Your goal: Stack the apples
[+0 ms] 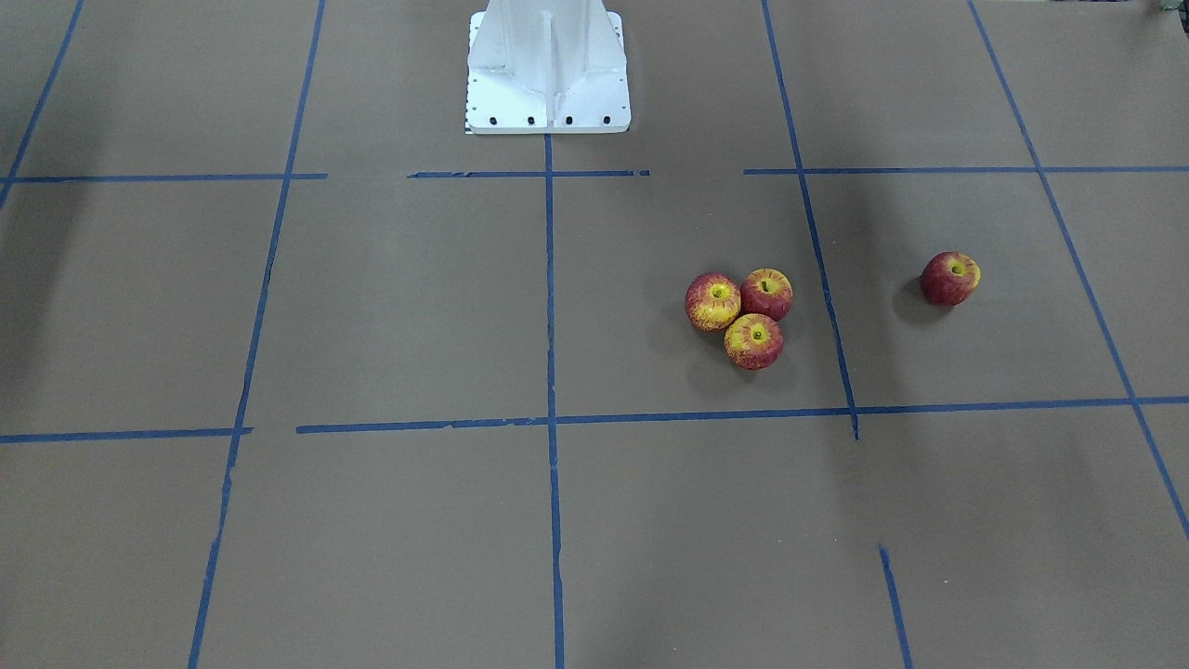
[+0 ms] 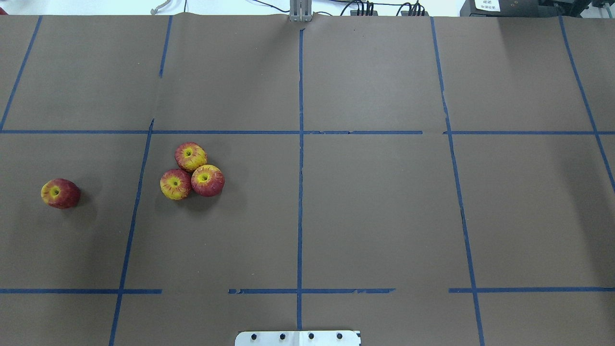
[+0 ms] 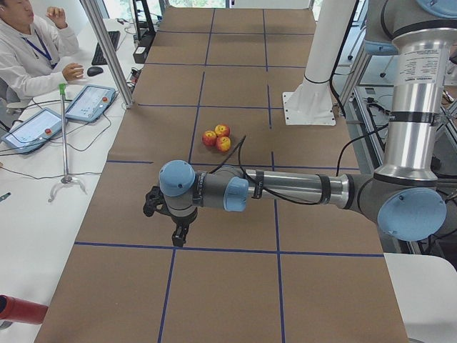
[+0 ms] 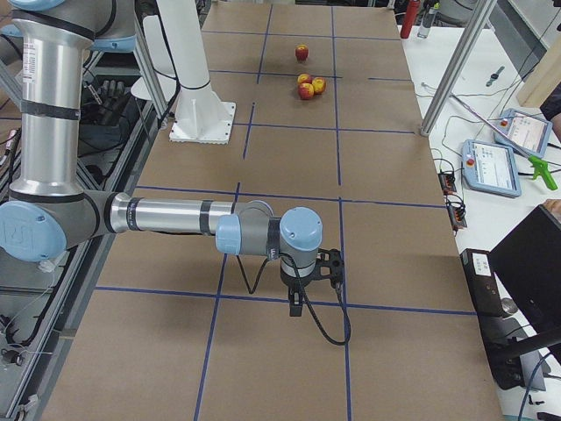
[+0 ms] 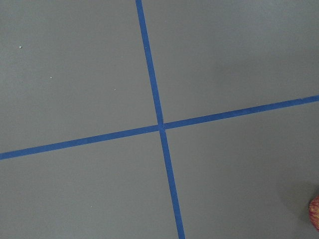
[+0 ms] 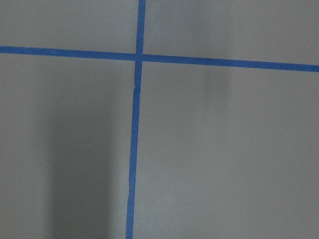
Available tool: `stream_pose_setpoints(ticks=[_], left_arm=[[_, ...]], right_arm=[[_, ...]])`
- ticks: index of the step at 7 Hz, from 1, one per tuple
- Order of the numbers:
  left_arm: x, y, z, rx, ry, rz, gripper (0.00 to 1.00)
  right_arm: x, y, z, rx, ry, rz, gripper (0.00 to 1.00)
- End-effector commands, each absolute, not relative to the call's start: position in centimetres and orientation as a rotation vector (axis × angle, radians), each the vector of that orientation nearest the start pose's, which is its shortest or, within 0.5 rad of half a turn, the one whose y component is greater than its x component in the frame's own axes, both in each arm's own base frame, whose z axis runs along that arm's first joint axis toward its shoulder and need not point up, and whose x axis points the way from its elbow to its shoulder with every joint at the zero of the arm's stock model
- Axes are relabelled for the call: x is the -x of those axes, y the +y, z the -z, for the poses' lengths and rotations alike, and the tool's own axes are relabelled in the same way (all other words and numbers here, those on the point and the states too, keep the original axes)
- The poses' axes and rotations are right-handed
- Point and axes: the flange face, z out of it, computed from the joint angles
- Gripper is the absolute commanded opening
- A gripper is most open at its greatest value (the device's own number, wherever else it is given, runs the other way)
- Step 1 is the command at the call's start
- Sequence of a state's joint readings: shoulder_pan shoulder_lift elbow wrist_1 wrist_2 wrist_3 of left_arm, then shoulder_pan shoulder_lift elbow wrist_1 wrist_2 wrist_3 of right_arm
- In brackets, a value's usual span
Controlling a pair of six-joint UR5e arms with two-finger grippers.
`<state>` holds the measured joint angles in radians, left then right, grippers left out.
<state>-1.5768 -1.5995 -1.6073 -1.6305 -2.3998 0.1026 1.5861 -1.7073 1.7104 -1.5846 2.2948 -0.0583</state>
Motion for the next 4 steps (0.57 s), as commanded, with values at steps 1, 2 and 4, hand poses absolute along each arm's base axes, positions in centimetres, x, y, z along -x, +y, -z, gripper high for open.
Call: stream_pose_setpoints(ticks=[1,2,4], left_arm=[[7.35,-50.63,-61.64,-0.154,0.814,-0.117,1.00],[7.37,-50.54,-62.12,-0.143,0.812,-0.108,1.00],[8.25,-50.88,-61.55,-0.173,0.669,-0.115,1.00]], right_arm=[[-7.40,-43.22,-65.80,-0.016,-0.724,0.037,1.00],[-7.40,-43.22,-65.80,-0.016,-0.724,0.037,1.00],[-7.40,-43.22,-65.80,-0.016,-0.724,0.037,1.00]])
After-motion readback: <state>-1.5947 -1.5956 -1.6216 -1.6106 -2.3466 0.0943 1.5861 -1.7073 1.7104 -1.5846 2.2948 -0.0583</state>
